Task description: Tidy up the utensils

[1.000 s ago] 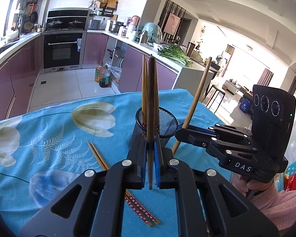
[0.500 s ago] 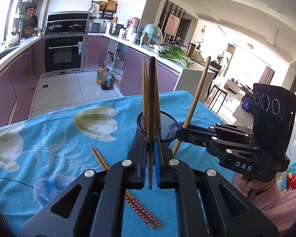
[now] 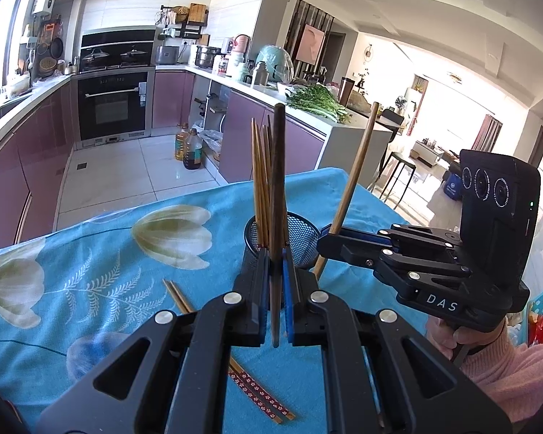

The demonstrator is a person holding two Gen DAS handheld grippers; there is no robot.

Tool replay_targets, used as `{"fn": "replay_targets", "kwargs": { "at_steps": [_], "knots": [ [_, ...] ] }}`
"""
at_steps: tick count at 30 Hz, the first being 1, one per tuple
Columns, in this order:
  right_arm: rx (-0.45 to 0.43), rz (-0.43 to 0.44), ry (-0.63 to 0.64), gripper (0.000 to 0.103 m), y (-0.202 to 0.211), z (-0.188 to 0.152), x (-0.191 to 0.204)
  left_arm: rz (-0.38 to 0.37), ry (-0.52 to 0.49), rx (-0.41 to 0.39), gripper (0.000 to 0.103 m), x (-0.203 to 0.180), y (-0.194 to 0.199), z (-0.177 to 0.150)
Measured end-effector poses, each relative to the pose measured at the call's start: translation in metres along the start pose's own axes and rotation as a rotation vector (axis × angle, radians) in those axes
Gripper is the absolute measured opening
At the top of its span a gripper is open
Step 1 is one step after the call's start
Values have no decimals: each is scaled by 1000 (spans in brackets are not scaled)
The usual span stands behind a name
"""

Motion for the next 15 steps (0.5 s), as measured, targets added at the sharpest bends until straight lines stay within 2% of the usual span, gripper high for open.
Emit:
{"fn": "replay_targets", "kwargs": {
  "at_steps": [15],
  "knots": [
    [-3,5,3,6,-2,3,1,4,-13,11,8,-5,-3,9]
  ]
}}
Point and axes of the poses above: each gripper's, at about its wrist camera, not at the fingertips, and y roughly against the way its jaws point, x to its left, z to its top, the point moved 5 cm from there along -y, roughly the way its jaws point, and after that the axes turned 4 degrees about -z, right-handed, at the moved point
